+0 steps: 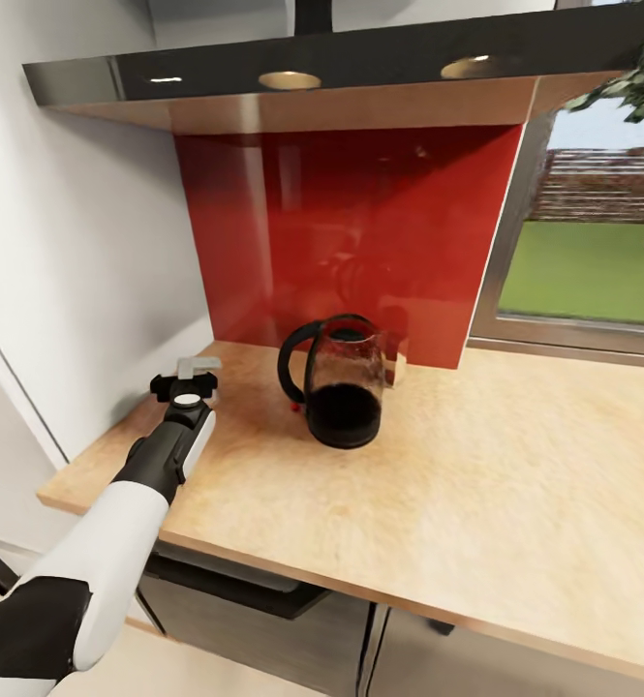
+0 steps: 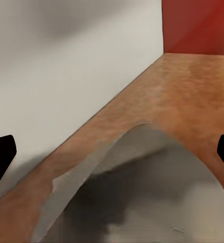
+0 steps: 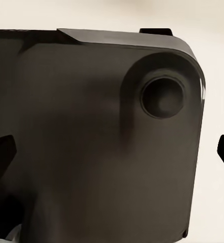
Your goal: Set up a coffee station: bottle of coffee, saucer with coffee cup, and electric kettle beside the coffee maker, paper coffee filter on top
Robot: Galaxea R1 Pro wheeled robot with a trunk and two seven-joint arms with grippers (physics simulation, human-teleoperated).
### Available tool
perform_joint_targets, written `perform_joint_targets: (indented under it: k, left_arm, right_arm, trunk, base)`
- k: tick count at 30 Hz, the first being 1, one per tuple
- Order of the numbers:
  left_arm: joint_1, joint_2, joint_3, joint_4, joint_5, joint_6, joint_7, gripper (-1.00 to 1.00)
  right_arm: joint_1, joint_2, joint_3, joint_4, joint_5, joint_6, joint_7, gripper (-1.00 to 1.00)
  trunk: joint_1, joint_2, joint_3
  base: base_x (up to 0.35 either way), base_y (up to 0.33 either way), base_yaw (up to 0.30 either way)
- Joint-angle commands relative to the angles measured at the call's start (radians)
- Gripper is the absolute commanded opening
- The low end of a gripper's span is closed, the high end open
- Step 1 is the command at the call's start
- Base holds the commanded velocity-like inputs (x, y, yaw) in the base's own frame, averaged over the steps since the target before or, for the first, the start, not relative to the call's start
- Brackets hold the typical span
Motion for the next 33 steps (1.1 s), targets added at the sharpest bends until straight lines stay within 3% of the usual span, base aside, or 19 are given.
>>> perform_joint_targets:
  k: [1,15,33]
  left_arm:
    - [0.0,0.001,-0.003,-0.001,-0.002,0.008,0.005,1.0]
    - [0.062,0.001,-0.003,-0.011,-0.002,0.005,0.005,1.0]
    - [0.064,0.002,-0.002,-0.013,-0.003,0.007,0.006,1.0]
  right_arm:
    - [0.0,0.0,0.0,0.0,0.001,-0.003,0.0,1.0]
    - [0.0,0.0,0.0,0.001,0.001,-0.003,-0.003,1.0]
    - [0.0,0.0,0.0,0.002,0.001,-0.003,-0.003,1.0]
  trunk:
    - [0.0,0.0,-0.001]
    - [0.0,0.0,-0.001]
    - [0.0,0.0,-0.001]
  base:
    - [0.174,0.137,0.0]
    - [0.029,0.021,0.0]
    - [0.0,0.0,0.0]
